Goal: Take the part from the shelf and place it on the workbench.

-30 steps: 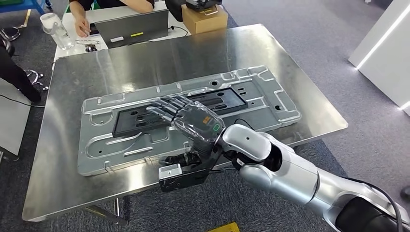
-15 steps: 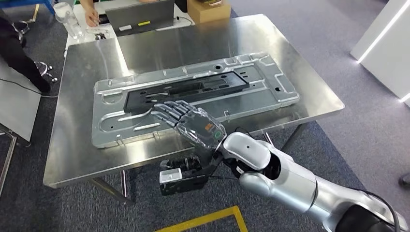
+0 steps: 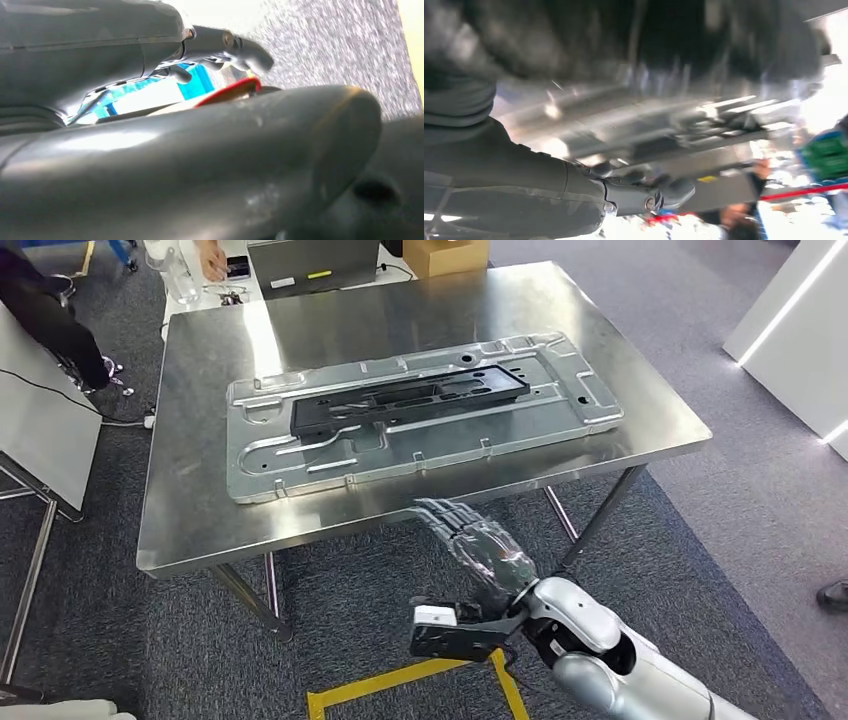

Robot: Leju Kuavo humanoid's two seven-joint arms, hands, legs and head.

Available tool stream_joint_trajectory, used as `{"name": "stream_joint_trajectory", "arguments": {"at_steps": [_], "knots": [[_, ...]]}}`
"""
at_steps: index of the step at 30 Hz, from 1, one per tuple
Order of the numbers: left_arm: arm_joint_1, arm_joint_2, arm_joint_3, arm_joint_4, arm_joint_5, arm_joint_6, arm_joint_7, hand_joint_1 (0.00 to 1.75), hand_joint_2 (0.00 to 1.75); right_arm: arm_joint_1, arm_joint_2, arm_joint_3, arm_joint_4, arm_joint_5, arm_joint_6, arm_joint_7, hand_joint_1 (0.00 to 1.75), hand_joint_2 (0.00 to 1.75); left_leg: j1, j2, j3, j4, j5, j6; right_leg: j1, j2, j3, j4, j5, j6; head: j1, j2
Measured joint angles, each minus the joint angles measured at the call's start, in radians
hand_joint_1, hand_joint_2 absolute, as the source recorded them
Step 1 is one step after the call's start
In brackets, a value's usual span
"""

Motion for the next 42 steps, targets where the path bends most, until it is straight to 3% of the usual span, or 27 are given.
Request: {"name": "stream_joint_trajectory", "arguments": {"at_steps": [2, 3, 5, 7, 8, 9, 10, 11, 12, 14, 15, 17, 18, 19, 22, 23, 24, 25, 26, 27, 28, 30, 31, 34, 37, 42], "knots": [[0.003, 0.0, 0.005, 0.001, 0.0, 0.002, 0.003, 0.0, 0.0, 0.12, -0.018, -0.054, -0.016, -0.025, -0.012, 0.028, 0.0, 1.75, 0.003, -0.002, 0.0, -0.001, 0.007, -0.011, 0.0, -0.007, 0.004, -0.023, 0.013, -0.004, 0.002, 0.0], [0.005, 0.001, 0.008, 0.001, 0.0, 0.004, 0.005, 0.0, 0.0, 0.178, -0.023, -0.077, -0.018, -0.034, -0.019, 0.048, 0.0, 1.75, 0.003, -0.001, -0.005, 0.007, -0.008, -0.016, -0.004, -0.01, -0.001, -0.029, 0.023, -0.009, 0.002, 0.0], [0.008, 0.002, 0.014, 0.002, 0.0, 0.006, 0.008, 0.0, 0.0, 0.265, -0.03, -0.108, -0.016, -0.038, -0.039, 0.082, 0.0, 1.75, 0.006, 0.001, -0.028, 0.069, -0.09, -0.026, -0.012, -0.013, -0.024, -0.036, 0.047, -0.018, 0.001, 0.0], [0.008, 0.003, 0.02, 0.002, -0.001, 0.008, 0.009, 0.0, 0.0, 0.316, -0.034, -0.125, -0.011, -0.034, -0.057, 0.112, 0.0, 1.75, 0.013, 0.002, -0.054, 0.183, -0.186, -0.037, -0.015, -0.011, -0.056, -0.033, 0.069, -0.02, 0.0, 0.0], [0.007, 0.003, 0.023, 0.002, -0.001, 0.011, 0.01, 0.0, 0.0, 0.342, -0.035, -0.131, -0.005, -0.03, -0.068, 0.14, 0.0, 1.75, 0.017, 0.002, -0.059, 0.236, -0.203, -0.044, -0.016, -0.011, -0.072, -0.031, 0.08, -0.016, 0.0, 0.0], [0.006, 0.004, 0.025, 0.002, -0.001, 0.013, 0.012, 0.0, 0.0, 0.369, -0.033, -0.135, 0.007, -0.032, -0.082, 0.179, 0.0, 1.75, 0.02, 0.002, -0.052, 0.267, -0.195, -0.05, -0.018, -0.012, -0.089, -0.027, 0.09, -0.011, 0.0, 0.0], [0.005, 0.004, 0.028, 0.002, -0.003, 0.016, 0.013, 0.0, 0.0, 0.397, -0.031, -0.136, 0.028, -0.044, -0.1, 0.223, 0.0, 1.75, 0.024, 0.002, -0.031, 0.269, -0.166, -0.055, -0.021, -0.014, -0.108, -0.021, 0.1, -0.006, 0.0, 0.0], [0.005, 0.005, 0.029, 0.002, -0.006, 0.017, 0.014, 0.0, 0.0, 0.422, -0.025, -0.133, 0.065, -0.079, -0.122, 0.259, 0.0, 1.75, 0.027, 0.002, 0.009, 0.231, -0.131, -0.06, -0.025, -0.016, -0.124, -0.012, 0.107, 0.0, 0.0, 0.0], [0.004, 0.005, 0.03, 0.001, -0.012, 0.018, 0.015, 0.0, 0.0, 0.441, -0.018, -0.127, 0.115, -0.133, -0.143, 0.279, 0.0, 1.75, 0.03, 0.002, 0.063, 0.164, -0.115, -0.064, -0.027, -0.017, -0.14, -0.002, 0.113, 0.006, 0.0, 0.0], [0.004, 0.007, 0.031, 0.0, -0.026, 0.021, 0.019, 0.0, 0.0, 0.463, 0.003, -0.107, 0.254, -0.284, -0.172, 0.265, 0.0, 1.75, 0.029, -0.001, 0.161, 0.023, -0.133, -0.06, -0.027, -0.016, -0.161, 0.018, 0.123, 0.02, 0.0, 0.0], [0.003, 0.008, 0.031, -0.003, -0.033, 0.025, 0.022, 0.0, 0.0, 0.466, 0.018, -0.093, 0.338, -0.363, -0.177, 0.236, 0.0, 1.75, 0.027, -0.001, 0.184, -0.017, -0.15, -0.053, -0.026, -0.016, -0.165, 0.023, 0.13, 0.027, 0.0, 0.0], [0.003, 0.01, 0.033, -0.013, -0.043, 0.041, 0.03, 0.0, 0.0, 0.465, 0.059, -0.061, 0.529, -0.508, -0.17, 0.156, 0.0, 1.75, 0.024, 0.001, 0.184, -0.031, -0.148, -0.03, -0.028, -0.015, -0.166, 0.022, 0.144, 0.041, 0.001, 0.0], [0.002, 0.013, 0.033, -0.021, -0.048, 0.05, 0.034, 0.0, 0.0, 0.463, 0.082, -0.047, 0.626, -0.572, -0.152, 0.12, 0.0, 1.75, 0.024, 0.003, 0.177, -0.032, -0.139, -0.02, -0.031, -0.012, -0.169, 0.026, 0.135, 0.046, 0.001, 0.0], [0.002, 0.015, 0.034, -0.029, -0.052, 0.059, 0.039, 0.0, 0.0, 0.461, 0.107, -0.036, 0.722, -0.635, -0.121, 0.096, 0.0, 1.75, 0.024, 0.006, 0.167, -0.034, -0.127, -0.009, -0.034, -0.008, -0.176, 0.044, 0.105, 0.05, 0.002, 0.0], [0.001, 0.025, 0.034, -0.054, -0.062, 0.08, 0.054, 0.0, 0.0, 0.443, 0.182, -0.032, 0.968, -0.805, -0.007, 0.101, 0.0, 1.75, 0.02, 0.013, 0.125, -0.033, -0.092, 0.008, -0.037, 0.002, -0.215, 0.196, -0.047, 0.058, 0.003, 0.0], [0.001, 0.028, 0.034, -0.061, -0.064, 0.084, 0.058, 0.0, 0.0, 0.433, 0.206, -0.037, 1.033, -0.846, 0.018, 0.116, 0.0, 1.75, 0.018, 0.015, 0.109, -0.03, -0.083, 0.008, -0.037, 0.002, -0.223, 0.254, -0.07, 0.06, 0.003, 0.0], [0.001, 0.031, 0.034, -0.068, -0.066, 0.087, 0.058, 0.0, 0.0, 0.422, 0.229, -0.045, 1.091, -0.879, 0.038, 0.133, 0.0, 1.75, 0.017, 0.018, 0.093, -0.027, -0.075, 0.007, -0.037, 0.002, -0.222, 0.292, -0.065, 0.06, 0.003, 0.0], [0.001, 0.033, 0.034, -0.074, -0.068, 0.089, 0.055, 0.0, 0.0, 0.411, 0.249, -0.055, 1.138, -0.905, 0.054, 0.151, 0.0, 1.75, 0.016, 0.02, 0.077, -0.023, -0.067, 0.006, -0.037, 0.002, -0.206, 0.3, -0.039, 0.059, 0.003, 0.0], [0.0, 0.036, 0.034, -0.08, -0.07, 0.089, 0.049, 0.0, 0.0, 0.4, 0.266, -0.068, 1.179, -0.929, 0.07, 0.171, 0.0, 1.75, 0.015, 0.022, 0.061, -0.019, -0.06, 0.003, -0.037, 0.002, -0.173, 0.274, -0.005, 0.057, 0.003, 0.0], [-0.001, 0.039, 0.034, -0.085, -0.072, 0.089, 0.041, 0.0, 0.44, 0.389, 0.282, -0.081, 1.214, -0.951, 0.084, 0.192, 0.0, 1.75, 0.015, 0.024, 0.05, -0.013, -0.054, 0.0, -0.037, 0.003, -0.123, 0.217, 0.018, 0.053, 0.003, 0.0], [-0.003, 0.041, 0.034, -0.091, -0.074, 0.089, 0.034, 0.0, 0.87, 0.381, 0.295, -0.095, 1.244, -0.968, 0.096, 0.21, 0.0, 1.75, 0.014, 0.024, 0.041, -0.007, -0.048, -0.004, -0.034, 0.004, -0.065, 0.14, 0.018, 0.047, 0.003, 0.0], [-0.006, 0.045, 0.034, -0.1, -0.075, 0.089, 0.026, 0.0, 1.75, 0.37, 0.319, -0.12, 1.296, -0.989, 0.109, 0.23, 0.0, 1.75, 0.012, 0.023, 0.032, 0.002, -0.039, -0.014, -0.029, 0.005, 0.016, 0.017, -0.015, 0.037, 0.002, 0.0], [-0.006, 0.048, 0.034, -0.103, -0.077, 0.087, 0.026, 0.0, 1.75, 0.367, 0.328, -0.129, 1.315, -0.994, 0.114, 0.228, 0.0, 1.75, 0.011, 0.023, 0.029, 0.004, -0.039, -0.012, -0.027, 0.005, 0.029, -0.012, -0.027, 0.037, 0.002, 0.0], [-0.008, 0.054, 0.034, -0.109, -0.086, 0.091, 0.039, 0.0, 1.75, 0.365, 0.342, -0.151, 1.355, -1.012, 0.123, 0.203, 0.0, 1.75, 0.013, 0.022, 0.023, 0.003, -0.034, 0.004, -0.024, 0.004, 0.025, -0.019, -0.025, 0.034, 0.002, 0.0], [-0.007, 0.058, 0.034, -0.11, -0.092, 0.116, 0.044, 0.0, 1.75, 0.365, 0.358, -0.176, 1.377, -1.047, 0.099, 0.174, 0.0, 1.75, 0.018, 0.02, 0.02, -0.002, -0.015, -0.016, -0.018, 0.0, 0.017, -0.015, -0.019, 0.024, 0.002, 0.0], [-0.003, 0.07, 0.034, -0.11, -0.093, 0.131, 0.036, 0.0, 1.75, 0.365, 0.379, -0.206, 1.394, -1.07, 0.085, 0.152, 0.0, 1.75, 0.02, 0.018, 0.015, -0.005, -0.004, -0.024, -0.016, -0.001, 0.007, -0.007, -0.014, 0.017, 0.002, 0.0]]}}
